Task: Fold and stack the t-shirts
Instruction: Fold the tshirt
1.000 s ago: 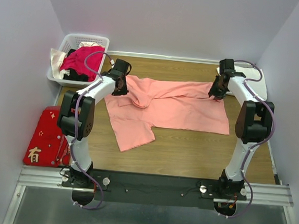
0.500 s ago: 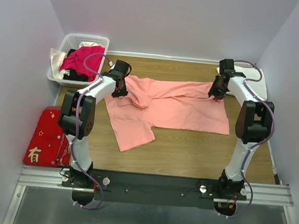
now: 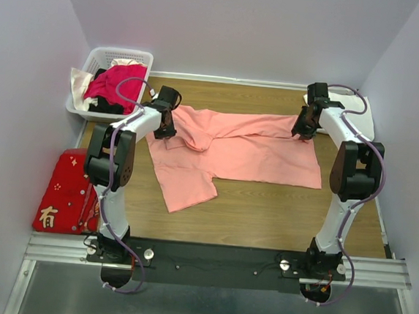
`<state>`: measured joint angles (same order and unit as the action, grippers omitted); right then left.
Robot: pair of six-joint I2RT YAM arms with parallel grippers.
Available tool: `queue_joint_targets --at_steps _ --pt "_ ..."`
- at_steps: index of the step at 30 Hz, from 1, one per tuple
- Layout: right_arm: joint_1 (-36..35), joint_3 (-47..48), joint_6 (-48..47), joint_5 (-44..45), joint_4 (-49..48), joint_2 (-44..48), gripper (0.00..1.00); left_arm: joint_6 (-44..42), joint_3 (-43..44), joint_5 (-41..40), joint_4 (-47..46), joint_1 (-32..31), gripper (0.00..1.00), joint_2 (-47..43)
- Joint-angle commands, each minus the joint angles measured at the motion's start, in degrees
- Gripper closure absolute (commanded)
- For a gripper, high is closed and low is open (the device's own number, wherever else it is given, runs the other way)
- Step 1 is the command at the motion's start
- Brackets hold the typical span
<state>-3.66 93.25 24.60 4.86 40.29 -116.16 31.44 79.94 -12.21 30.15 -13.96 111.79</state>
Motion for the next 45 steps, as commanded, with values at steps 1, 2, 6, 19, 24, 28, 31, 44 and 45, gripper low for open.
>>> queue_joint_targets --at_steps 1,2,6,19,24,28,31,44,45 --pt "-0.3 1.2 0.4 -0.2 -0.7 -1.2 0.62 -0.3 -0.6 1.9 -1.2 0.2 0.64 0.8" --pt "-0.2 1.2 0.4 -0.1 -0.7 -1.2 0.62 -0.4 -0.6 2.3 -1.4 0.2 0.65 0.8" --pt "-0.2 1.2 0.4 0.3 -0.7 -1.1 0.62 -0.8 -0.4 4.0 -1.9 0.2 0.72 1.2" --pt "-0.3 1.2 0.6 0.7 -0.7 -1.0 0.62 -0.9 -0.7 2.0 -1.2 0.2 0.66 2.8" --pt "-0.2 1.1 0.8 0.6 -0.7 -1.0 0.62 -1.0 -0.8 1.7 -1.1 0.2 0.87 2.8" --pt "-0.3 0.9 0.9 0.7 -0.7 -0.8 0.62 -0.9 -0.8 0.7 -0.3 0.2 1.00 2.1" --pt "-0.2 0.5 1.4 1.5 -0.7 -0.2 0.62 -0.8 -0.1 -0.7 1.0 0.2 1.00 0.6" --pt "0.2 -3.1 3.6 11.7 -0.6 1.6 0.61 0.4 5.7 -11.2 8.0 1.5 1.00 -13.6" --pt "0.3 -3.1 3.7 11.7 -0.6 1.3 0.61 0.0 5.9 -11.3 8.2 1.6 1.00 -14.0"
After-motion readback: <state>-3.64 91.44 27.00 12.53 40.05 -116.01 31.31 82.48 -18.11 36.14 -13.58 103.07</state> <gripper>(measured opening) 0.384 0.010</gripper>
